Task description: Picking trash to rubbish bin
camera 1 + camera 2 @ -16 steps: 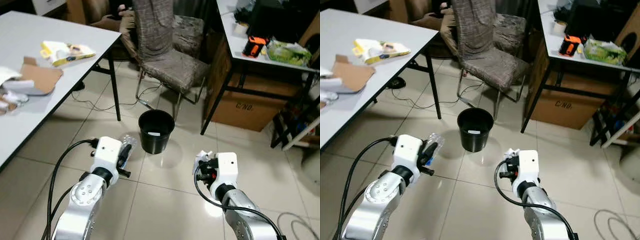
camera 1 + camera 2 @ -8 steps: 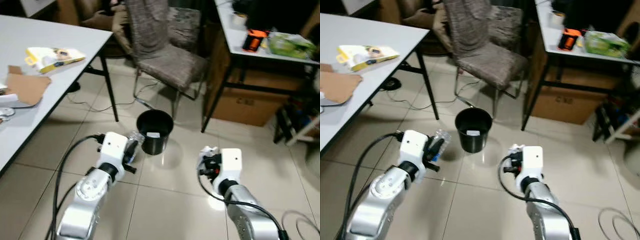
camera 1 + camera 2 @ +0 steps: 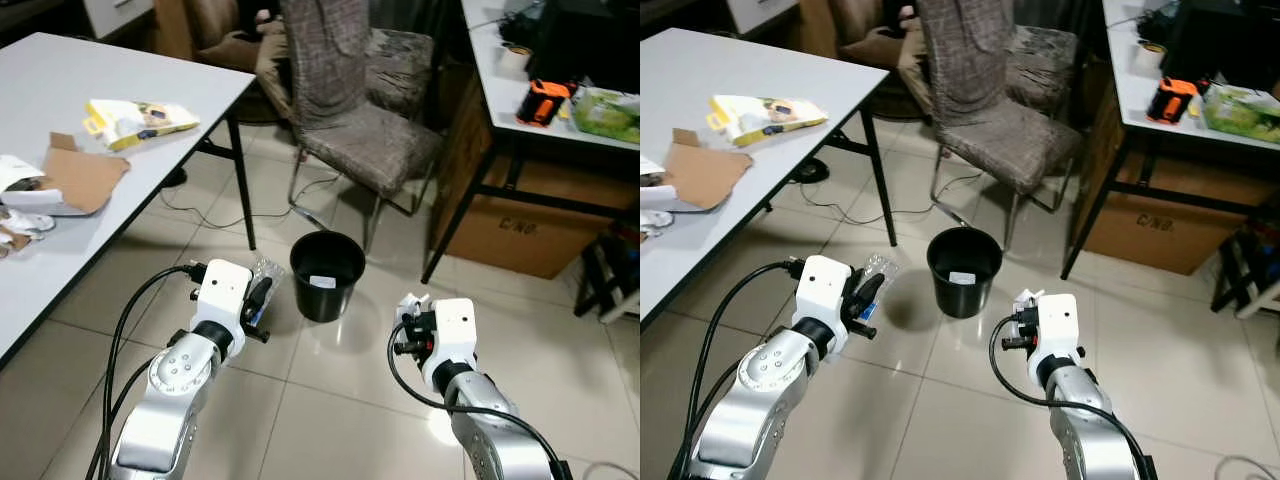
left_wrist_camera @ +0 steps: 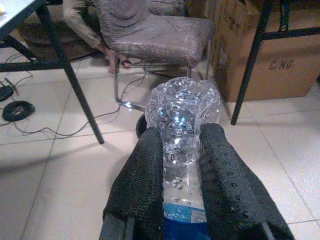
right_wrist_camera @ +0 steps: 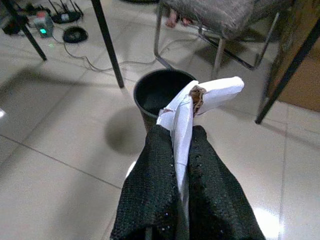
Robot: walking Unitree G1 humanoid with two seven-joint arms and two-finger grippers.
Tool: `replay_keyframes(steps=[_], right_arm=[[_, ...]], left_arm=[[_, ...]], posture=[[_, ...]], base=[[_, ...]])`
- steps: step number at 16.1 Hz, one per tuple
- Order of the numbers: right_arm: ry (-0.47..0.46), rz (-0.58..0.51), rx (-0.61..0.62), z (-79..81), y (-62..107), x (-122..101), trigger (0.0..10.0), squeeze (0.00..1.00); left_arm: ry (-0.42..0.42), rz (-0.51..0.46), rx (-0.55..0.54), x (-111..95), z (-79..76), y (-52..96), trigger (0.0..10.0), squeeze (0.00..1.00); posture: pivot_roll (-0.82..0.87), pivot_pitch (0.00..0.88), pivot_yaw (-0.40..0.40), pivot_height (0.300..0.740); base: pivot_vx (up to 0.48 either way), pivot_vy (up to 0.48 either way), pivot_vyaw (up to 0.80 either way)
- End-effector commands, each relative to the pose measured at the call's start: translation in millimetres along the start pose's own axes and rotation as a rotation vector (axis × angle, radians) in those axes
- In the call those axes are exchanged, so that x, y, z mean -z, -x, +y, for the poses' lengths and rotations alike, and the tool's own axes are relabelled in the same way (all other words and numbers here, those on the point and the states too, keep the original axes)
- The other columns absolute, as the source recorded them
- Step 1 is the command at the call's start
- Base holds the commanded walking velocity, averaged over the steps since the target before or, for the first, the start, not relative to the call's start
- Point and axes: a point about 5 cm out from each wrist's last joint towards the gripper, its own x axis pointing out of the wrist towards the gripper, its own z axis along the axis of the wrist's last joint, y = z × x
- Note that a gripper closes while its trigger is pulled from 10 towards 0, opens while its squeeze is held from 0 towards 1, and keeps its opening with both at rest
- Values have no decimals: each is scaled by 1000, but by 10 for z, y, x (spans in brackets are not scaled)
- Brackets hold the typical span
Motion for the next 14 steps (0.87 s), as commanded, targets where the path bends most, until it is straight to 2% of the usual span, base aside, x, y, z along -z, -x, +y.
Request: replay_keyframes(steps=[1, 3, 14], right_arm=[[-6, 6, 28, -54, 13, 24, 10000, 0], [-45, 1, 35, -56, 17, 12, 10000, 0], [-40, 20, 44, -71, 12, 70, 10000, 0]], left_arm=[[15, 13, 14, 20, -19, -6, 10000, 0], [9, 12, 30, 12, -18, -21, 10000, 0], [6, 22, 13, 55, 25, -41, 10000, 0]], posture=[[-39, 75, -20, 740], [-38, 73, -24, 740], [-38, 66, -9, 740]], base=[[420, 0, 0], [428, 0, 0], [426, 0, 0]])
